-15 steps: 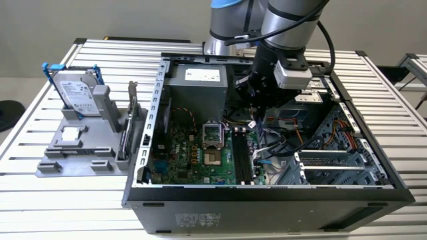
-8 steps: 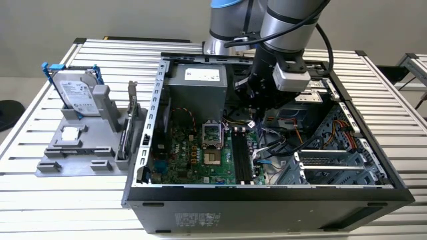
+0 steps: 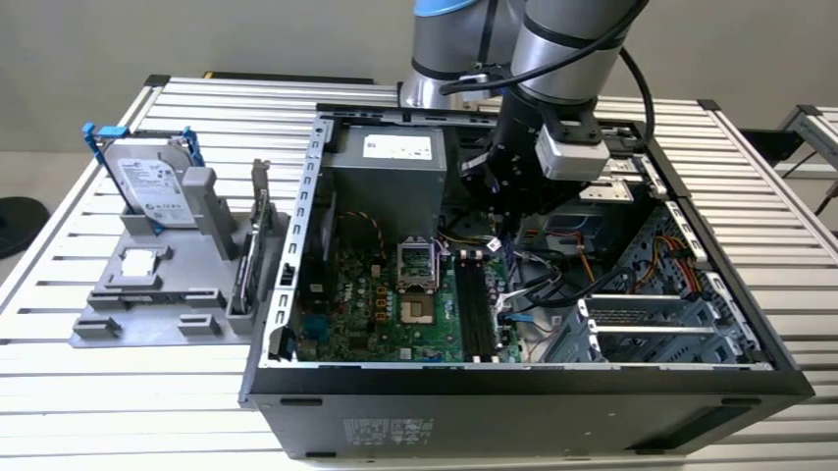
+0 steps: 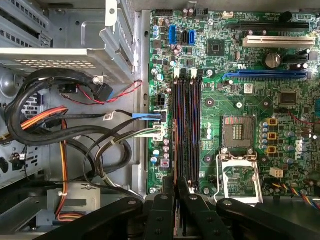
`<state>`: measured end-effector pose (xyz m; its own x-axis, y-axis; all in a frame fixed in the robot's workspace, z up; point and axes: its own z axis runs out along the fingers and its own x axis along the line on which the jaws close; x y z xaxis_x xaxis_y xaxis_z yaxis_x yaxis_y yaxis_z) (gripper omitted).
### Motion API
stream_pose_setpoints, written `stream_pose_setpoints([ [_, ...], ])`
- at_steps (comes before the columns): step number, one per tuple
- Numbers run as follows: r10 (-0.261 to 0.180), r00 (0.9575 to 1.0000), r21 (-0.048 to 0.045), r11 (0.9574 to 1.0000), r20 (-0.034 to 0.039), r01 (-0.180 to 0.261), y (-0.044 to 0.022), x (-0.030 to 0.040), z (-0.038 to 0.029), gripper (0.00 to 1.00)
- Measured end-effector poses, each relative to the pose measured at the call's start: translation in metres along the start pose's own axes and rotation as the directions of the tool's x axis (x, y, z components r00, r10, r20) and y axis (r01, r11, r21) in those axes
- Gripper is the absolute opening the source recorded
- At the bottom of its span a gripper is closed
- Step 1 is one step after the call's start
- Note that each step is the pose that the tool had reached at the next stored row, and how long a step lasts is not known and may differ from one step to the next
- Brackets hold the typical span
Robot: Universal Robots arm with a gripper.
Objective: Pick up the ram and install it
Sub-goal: 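Insert the ram into the slot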
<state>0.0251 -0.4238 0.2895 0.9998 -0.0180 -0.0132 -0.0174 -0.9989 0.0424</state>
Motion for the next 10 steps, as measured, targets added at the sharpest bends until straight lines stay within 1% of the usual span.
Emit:
stream_pose_setpoints([
  [2, 0.0, 1.0, 0.0002, 1.0, -0.0001, 0.0, 0.0, 0.0, 0.0004, 0.0],
  [5, 0.0, 1.0, 0.0001, 1.0, 0.0006, 0.0, 0.0026, 0.0001, 0.0008, 0.0],
  [10, 0.0, 1.0, 0.0001, 1.0, 0.0023, 0.0, 0.0108, 0.0002, 0.0018, 0.0],
])
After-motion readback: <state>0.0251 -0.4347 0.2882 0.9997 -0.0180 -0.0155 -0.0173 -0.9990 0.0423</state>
